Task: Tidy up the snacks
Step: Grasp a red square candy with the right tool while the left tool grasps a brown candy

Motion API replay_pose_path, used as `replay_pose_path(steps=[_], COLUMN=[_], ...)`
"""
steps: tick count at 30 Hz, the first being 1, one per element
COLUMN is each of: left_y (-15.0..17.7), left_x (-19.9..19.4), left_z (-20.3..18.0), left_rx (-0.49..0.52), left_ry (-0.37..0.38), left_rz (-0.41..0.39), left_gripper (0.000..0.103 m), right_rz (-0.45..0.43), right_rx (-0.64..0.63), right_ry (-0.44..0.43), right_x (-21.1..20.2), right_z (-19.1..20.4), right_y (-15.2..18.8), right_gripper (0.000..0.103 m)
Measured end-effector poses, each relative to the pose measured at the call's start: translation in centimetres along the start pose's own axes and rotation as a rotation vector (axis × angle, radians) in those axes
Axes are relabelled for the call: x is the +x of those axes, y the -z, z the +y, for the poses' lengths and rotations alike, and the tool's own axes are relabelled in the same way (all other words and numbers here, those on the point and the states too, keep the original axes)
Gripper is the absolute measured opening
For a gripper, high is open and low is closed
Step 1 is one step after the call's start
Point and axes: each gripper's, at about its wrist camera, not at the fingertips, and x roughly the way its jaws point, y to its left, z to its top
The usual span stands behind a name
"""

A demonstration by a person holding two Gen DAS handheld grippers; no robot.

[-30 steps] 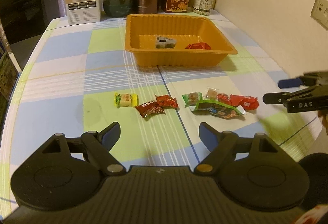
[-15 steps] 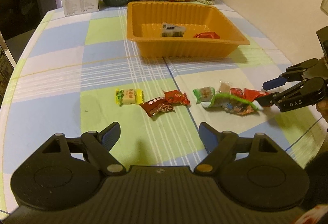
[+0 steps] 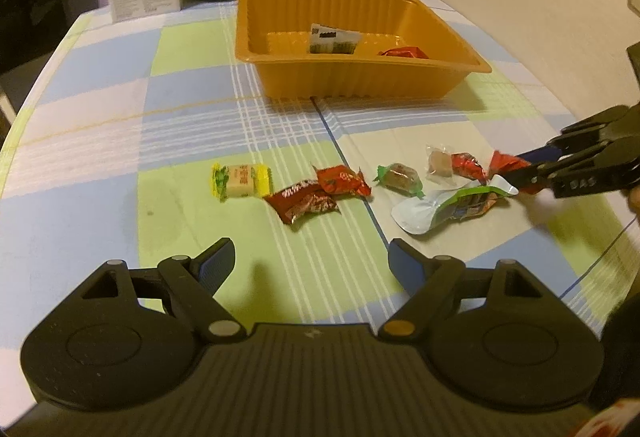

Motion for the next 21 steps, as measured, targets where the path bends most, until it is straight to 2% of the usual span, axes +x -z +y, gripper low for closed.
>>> replay_pose_path(steps=[5, 12, 15, 17, 21], left_y=[-0.7, -2.0, -2.6, -2.9, -3.2], left_x=[1.2, 3.2, 4.0, 4.9, 6.2], left_z=[0.0, 0.0, -0.1, -0.1, 0.5], left_rx=[0.120, 0.256, 0.313, 0.338, 0.331], left_ry=[-0.004, 0.103, 0.125, 0.148, 0.158], left_rz=[-0.024, -0.050, -0.054, -0.028, 0.019], left_gripper=[0.077, 0.057, 0.055, 0.055, 0.054], right_rz=[-0.050, -0.104, -0.113, -0.114, -0.117], right_rx=[0.086, 0.157, 0.177, 0.182, 0.196], right_ry=[0.023, 0.008, -0.005, -0.009, -0.022], right_x=[-1.8, -3.3, -3.5, -3.4, -3.2], right_z=[0.2, 1.5, 2.1, 2.5, 3.1], right_y=[-0.3, -0.6, -0.6, -0.6, -0.5], right_gripper=[0.028, 0.028, 0.028, 0.028, 0.028])
